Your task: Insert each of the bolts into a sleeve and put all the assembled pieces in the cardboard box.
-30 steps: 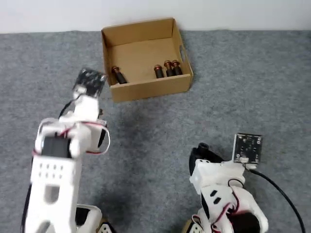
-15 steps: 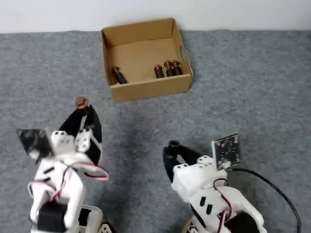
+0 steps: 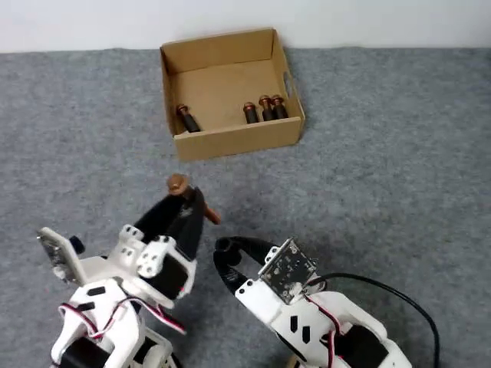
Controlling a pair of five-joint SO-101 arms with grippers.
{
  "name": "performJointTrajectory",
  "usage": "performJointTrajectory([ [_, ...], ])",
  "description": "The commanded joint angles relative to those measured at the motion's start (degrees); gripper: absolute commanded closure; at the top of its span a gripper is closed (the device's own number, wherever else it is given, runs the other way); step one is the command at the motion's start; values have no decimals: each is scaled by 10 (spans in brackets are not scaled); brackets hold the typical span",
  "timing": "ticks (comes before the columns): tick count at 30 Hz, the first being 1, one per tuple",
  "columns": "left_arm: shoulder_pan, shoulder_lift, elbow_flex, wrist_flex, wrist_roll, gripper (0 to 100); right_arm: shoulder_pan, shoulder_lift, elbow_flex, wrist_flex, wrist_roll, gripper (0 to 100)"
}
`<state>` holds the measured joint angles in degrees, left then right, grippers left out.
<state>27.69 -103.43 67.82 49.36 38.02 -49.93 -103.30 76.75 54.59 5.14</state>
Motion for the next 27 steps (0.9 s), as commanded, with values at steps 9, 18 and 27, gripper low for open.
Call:
performJointTrajectory([
  [9,27,-4,-41,73,-2,995,38,-3,-9,-16,18,991],
  [18,30,-4,-14,68,-32,995,36,-3,-19,-18,18,991],
  [27,31,-2,44,6,-32,995,36,-3,-19,-18,18,991],
])
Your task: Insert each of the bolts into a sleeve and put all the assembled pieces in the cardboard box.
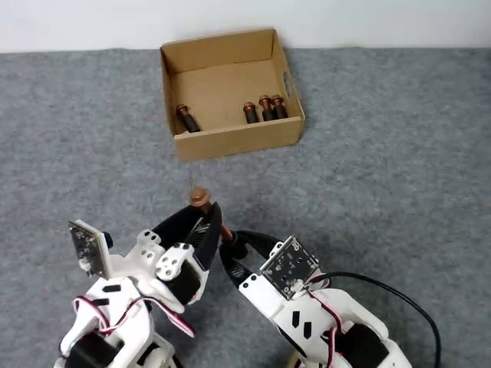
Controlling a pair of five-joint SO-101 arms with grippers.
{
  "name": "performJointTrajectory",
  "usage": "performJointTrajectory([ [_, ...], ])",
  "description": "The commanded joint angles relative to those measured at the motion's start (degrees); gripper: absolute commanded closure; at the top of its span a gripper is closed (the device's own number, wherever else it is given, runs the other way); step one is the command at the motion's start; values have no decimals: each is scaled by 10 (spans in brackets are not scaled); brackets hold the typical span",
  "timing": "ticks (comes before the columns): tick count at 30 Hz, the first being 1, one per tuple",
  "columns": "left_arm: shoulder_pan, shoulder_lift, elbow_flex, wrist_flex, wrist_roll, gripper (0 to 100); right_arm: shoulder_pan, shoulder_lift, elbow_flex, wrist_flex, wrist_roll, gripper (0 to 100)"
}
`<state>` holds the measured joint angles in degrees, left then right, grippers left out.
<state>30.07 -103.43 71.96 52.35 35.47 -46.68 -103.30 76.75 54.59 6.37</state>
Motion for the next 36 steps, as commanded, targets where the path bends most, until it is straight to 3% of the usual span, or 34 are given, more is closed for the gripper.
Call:
performJointTrajectory([
  [1,7,-2,4,-24,-6,995,4,-3,-19,-18,6,991],
  [7,20,-2,1,33,-16,995,4,-3,-19,-18,6,991],
  [11,67,-2,0,90,-73,995,5,-3,-19,-18,6,991],
  [16,76,-2,1,104,-110,987,6,-3,-19,-17,6,991],
  [21,74,-1,-1,131,-121,831,7,-3,-18,-14,6,991],
  [23,55,-1,-10,139,-120,786,7,-3,-18,-13,6,991],
  [29,-22,-1,-54,139,-164,783,7,-3,-16,-13,4,991],
  [36,-39,-1,-98,153,-165,786,8,-1,-14,-12,3,991],
])
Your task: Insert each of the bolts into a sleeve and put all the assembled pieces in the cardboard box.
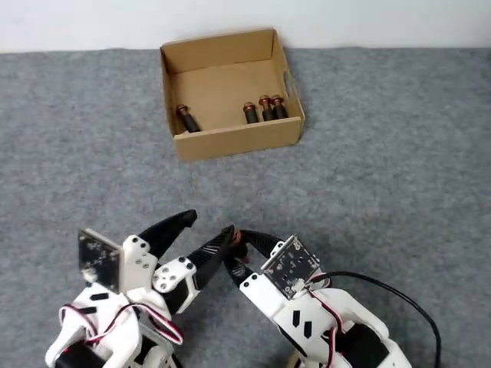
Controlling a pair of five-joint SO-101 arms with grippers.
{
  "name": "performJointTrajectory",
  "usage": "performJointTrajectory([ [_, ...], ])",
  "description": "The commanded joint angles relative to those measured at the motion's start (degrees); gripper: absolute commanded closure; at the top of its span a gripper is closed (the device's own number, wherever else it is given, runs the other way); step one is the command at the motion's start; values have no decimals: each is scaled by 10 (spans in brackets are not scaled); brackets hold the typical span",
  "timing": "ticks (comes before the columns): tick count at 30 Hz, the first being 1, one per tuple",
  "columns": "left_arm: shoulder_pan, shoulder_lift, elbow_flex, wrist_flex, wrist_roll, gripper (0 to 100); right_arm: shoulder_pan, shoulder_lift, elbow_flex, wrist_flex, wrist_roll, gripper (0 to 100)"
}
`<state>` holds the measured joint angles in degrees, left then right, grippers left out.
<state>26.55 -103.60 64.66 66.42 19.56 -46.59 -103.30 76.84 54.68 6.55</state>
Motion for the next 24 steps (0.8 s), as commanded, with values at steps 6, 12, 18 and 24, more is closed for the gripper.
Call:
performJointTrajectory([
  [6,-109,-3,-2,-30,-9,1000,67,-2,-4,-13,-28,991],
  [12,-223,-3,135,-113,-18,997,164,2,-3,-12,-120,991],
  [18,-231,-3,261,-145,-100,996,261,3,-8,-12,-164,991],
  [24,-230,-3,318,-151,-108,996,270,44,-80,79,-196,991],
])
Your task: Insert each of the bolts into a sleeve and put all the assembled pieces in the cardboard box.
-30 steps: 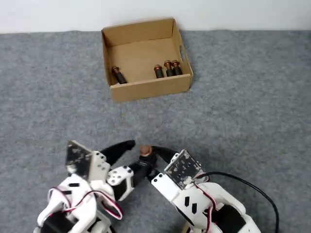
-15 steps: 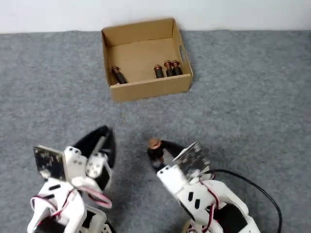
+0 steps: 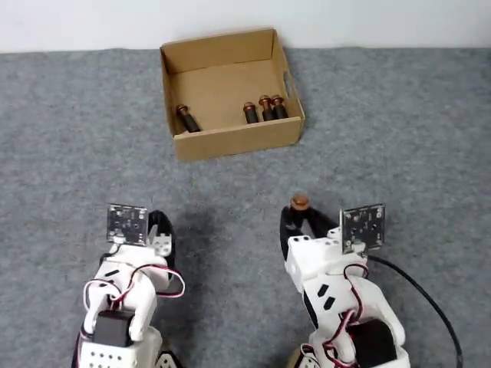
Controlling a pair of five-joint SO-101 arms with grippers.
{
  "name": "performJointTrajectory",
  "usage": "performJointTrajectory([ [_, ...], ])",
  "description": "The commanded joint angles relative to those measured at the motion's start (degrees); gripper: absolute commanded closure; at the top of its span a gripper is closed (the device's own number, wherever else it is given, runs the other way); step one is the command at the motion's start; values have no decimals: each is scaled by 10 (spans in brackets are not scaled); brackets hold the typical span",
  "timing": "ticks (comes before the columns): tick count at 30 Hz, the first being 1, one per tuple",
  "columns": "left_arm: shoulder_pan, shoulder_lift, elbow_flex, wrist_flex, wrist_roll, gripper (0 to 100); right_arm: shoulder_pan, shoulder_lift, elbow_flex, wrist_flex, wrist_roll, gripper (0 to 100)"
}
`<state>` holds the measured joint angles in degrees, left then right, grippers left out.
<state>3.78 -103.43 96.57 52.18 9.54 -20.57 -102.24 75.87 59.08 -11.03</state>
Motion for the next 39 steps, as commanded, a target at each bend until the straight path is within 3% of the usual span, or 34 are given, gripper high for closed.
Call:
performJointTrajectory([
  [1,-4,-4,-1,-6,-9,996,11,53,-90,51,-25,991],
  [5,-2,-3,-1,17,-9,996,11,154,-170,60,-28,991],
  [13,-3,-4,-1,91,-62,995,11,375,-319,-40,-25,991],
  [20,-4,-4,-1,189,-67,995,11,571,-471,-111,-25,991],
  [39,-3,-4,-1,192,-66,995,13,1027,-800,-311,-4,990],
])
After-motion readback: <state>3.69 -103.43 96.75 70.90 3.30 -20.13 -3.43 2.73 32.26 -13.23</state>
